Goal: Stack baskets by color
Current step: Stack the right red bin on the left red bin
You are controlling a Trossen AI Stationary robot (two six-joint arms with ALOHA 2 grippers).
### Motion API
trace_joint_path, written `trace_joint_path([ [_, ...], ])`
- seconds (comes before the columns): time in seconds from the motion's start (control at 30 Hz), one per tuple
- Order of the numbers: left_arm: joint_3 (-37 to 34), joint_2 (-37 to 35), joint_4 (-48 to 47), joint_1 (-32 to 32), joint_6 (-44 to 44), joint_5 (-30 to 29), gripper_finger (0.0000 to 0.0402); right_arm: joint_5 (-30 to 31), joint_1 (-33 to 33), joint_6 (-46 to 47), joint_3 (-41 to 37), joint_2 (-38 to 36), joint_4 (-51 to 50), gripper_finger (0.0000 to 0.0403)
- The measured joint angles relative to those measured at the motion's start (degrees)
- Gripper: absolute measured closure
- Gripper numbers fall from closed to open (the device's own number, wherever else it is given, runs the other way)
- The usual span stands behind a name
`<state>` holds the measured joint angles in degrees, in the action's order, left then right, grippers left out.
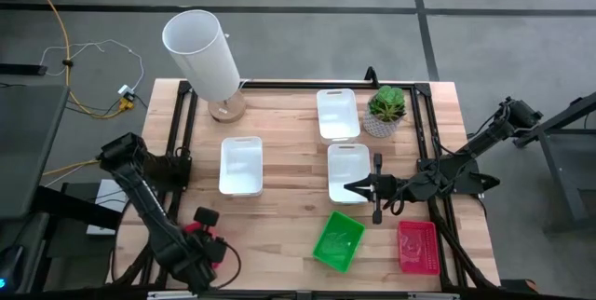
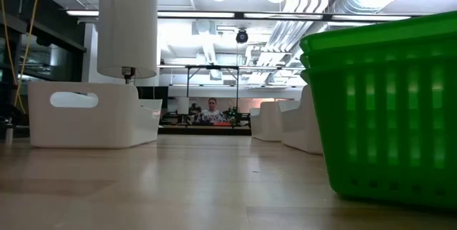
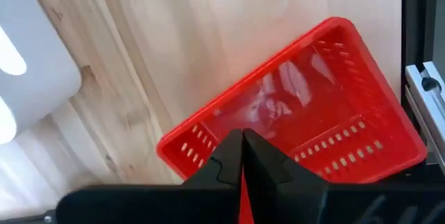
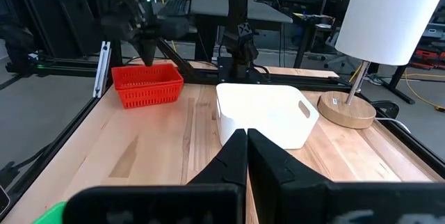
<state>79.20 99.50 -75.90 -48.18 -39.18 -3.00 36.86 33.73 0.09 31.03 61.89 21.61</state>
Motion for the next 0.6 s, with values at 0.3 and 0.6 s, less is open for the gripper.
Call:
trace_joint_path([
  [0.3, 0.82, -0.17, -1.22, 0.28, 1.59, -0.75, 0.0401, 0.01, -0.01, -0.06, 0.00, 0.00, 0.00, 0.0403],
  [0.6, 1.64, -7.20, 11.90, 2.99, 10.86, -24.68, 0.0401, 0.11, 0.01, 0.12, 0.00, 0.00, 0.00, 0.0403],
])
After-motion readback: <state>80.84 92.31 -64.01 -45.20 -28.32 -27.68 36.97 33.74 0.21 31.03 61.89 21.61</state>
